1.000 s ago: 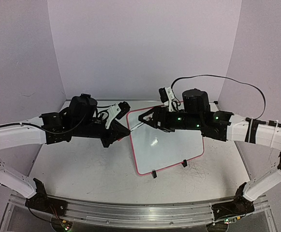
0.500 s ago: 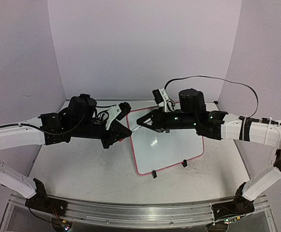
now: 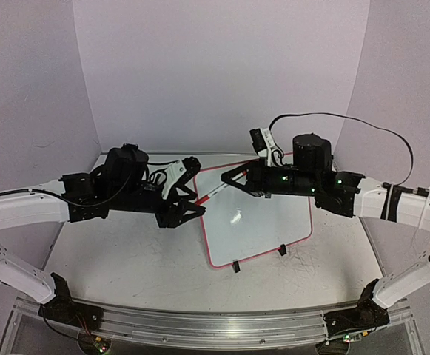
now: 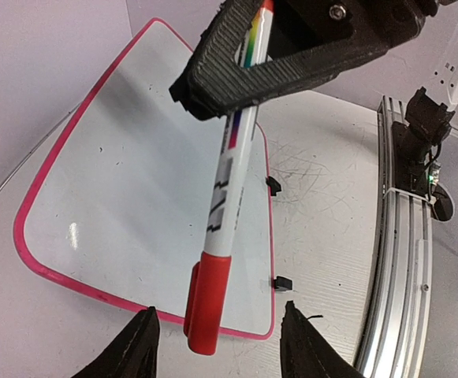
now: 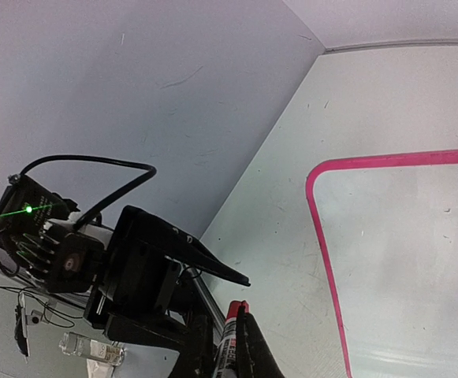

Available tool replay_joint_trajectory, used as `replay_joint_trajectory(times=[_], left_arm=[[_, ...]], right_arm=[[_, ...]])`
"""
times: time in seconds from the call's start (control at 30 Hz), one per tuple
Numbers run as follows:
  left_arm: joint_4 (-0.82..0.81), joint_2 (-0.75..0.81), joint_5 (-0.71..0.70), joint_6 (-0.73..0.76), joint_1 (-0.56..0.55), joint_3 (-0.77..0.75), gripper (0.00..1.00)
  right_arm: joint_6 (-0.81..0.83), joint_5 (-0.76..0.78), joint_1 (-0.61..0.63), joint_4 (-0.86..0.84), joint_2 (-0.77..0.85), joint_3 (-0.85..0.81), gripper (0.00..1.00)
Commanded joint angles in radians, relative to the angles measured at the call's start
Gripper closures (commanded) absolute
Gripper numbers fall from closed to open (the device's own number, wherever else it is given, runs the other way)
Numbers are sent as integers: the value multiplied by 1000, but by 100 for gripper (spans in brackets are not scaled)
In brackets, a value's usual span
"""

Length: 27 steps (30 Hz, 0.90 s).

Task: Write a sentence on the whiteboard
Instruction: Open the pen cap from the whiteboard marker.

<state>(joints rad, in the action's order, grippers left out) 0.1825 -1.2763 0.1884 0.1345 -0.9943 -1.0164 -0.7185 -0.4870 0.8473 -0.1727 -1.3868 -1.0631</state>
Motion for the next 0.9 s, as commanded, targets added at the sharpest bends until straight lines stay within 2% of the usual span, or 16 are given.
replay_joint_trajectory(times=[0.0,0.1,0.4,0.87], left_arm=[[-23,-9,41,6,-3,-4,51],[-23,-15,33,4,-3,-7,59],[-23,-41,10,-11,-3,-16,72],[-26,-41,-6,-16,-3,-19,80]], right_arm=[[6,0,-2,-41,21,1,100],[2,-11,-2,-44,11,0,100],[-15,-51,-3,-68,-9,-7,100],[-40,-98,-3,-109,-41,8,100]])
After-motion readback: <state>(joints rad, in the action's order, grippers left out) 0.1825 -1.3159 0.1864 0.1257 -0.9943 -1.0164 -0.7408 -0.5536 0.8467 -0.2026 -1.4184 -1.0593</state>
